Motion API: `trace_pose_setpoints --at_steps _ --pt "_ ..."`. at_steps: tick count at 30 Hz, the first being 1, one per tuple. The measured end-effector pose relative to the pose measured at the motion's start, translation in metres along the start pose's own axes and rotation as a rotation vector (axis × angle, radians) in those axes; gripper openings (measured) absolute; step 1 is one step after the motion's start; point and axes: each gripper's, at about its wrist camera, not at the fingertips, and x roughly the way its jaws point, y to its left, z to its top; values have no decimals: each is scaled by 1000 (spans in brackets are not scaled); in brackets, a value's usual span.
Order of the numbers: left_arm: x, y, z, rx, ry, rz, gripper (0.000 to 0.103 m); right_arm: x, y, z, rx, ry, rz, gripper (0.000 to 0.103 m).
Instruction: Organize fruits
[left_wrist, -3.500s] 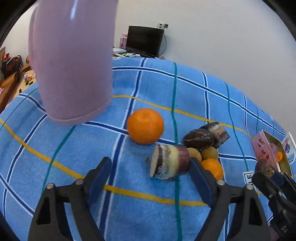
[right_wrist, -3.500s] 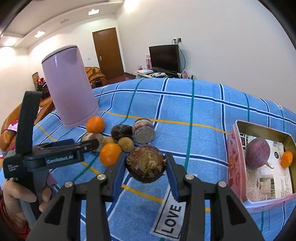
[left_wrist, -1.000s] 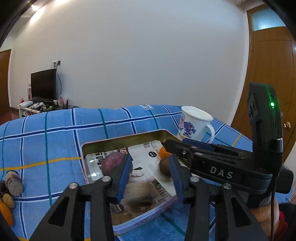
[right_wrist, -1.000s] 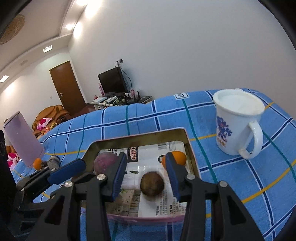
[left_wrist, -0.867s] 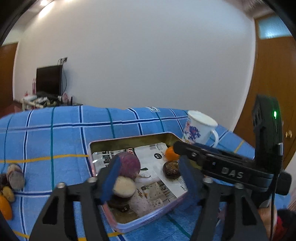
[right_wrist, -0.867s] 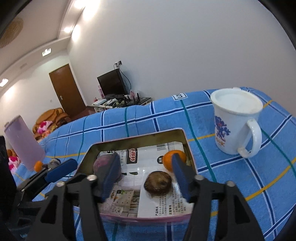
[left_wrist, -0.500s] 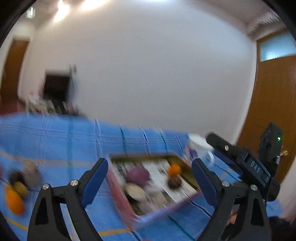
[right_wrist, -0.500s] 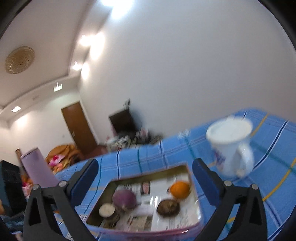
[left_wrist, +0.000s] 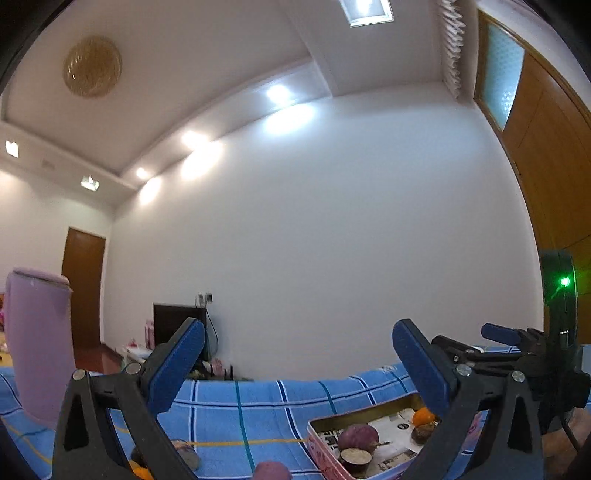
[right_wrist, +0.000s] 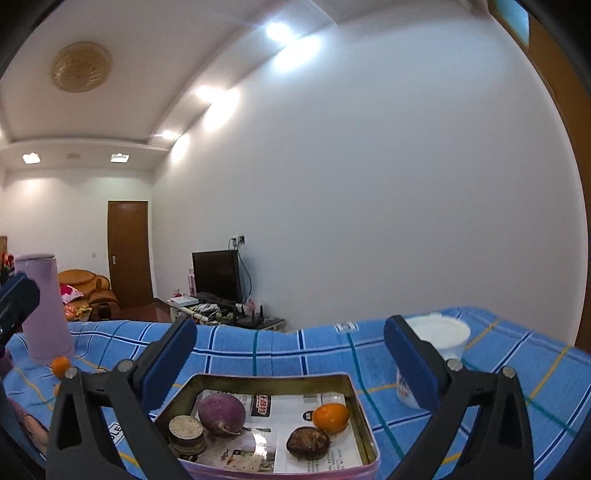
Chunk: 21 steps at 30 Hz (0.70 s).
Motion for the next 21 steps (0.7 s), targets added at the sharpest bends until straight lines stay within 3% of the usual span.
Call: trace_pose_setpoints --at_steps 6,8,14,21 --pt "-11 1 -1 6 -86 30 102 -12 2 2 -9 -49 -46 103" --pt "-10 -3 -3 24 -93 18 102 -14 3 2 -11 -58 -56 103" --pt "-9 -10 -3 88 -80 76 102 -25 9 3 -36 -100 -71 103" --pt "-15 16 -3 -6 -82 183 102 -43 19 2 -66 -175 -93 103"
